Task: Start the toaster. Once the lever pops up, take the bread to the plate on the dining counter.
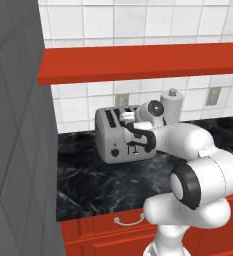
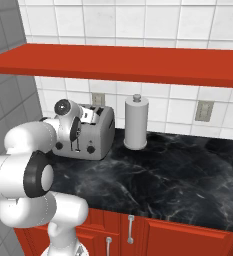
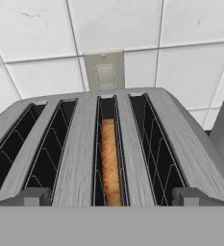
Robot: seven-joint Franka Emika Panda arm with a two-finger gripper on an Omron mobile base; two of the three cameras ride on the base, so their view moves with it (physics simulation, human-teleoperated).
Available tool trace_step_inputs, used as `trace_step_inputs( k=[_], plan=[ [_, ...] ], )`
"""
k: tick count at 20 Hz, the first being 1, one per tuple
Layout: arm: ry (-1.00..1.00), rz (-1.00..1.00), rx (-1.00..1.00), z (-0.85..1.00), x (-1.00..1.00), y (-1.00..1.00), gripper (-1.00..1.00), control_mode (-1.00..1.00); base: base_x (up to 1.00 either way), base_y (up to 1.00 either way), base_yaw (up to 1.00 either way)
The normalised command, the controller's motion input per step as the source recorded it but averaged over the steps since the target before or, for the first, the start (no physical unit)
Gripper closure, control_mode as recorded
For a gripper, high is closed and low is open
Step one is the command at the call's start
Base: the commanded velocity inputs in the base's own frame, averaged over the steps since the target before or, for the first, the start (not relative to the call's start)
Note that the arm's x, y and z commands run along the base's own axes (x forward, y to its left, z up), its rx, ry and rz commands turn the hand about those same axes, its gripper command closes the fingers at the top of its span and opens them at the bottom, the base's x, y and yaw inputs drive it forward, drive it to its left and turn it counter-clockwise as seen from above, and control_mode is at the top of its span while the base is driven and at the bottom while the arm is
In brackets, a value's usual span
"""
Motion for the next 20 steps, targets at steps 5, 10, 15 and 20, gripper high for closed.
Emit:
trace_step_inputs(
  k=[5, 10, 15, 20],
  plan=[
    [0.00, 0.00, 0.00, 0.00, 0.00, 0.00, -1.00, -1.00, 0.00, 0.00, 0.00],
    [0.00, 0.00, 0.00, 0.00, 0.00, 0.00, -1.00, -1.00, 0.00, 0.00, 0.00],
    [0.00, 0.00, 0.00, 0.00, 0.00, 0.00, -1.00, -1.00, 0.00, 0.00, 0.00],
    [0.00, 0.00, 0.00, 0.00, 0.00, 0.00, -1.00, -1.00, 0.00, 0.00, 0.00]
  ],
)
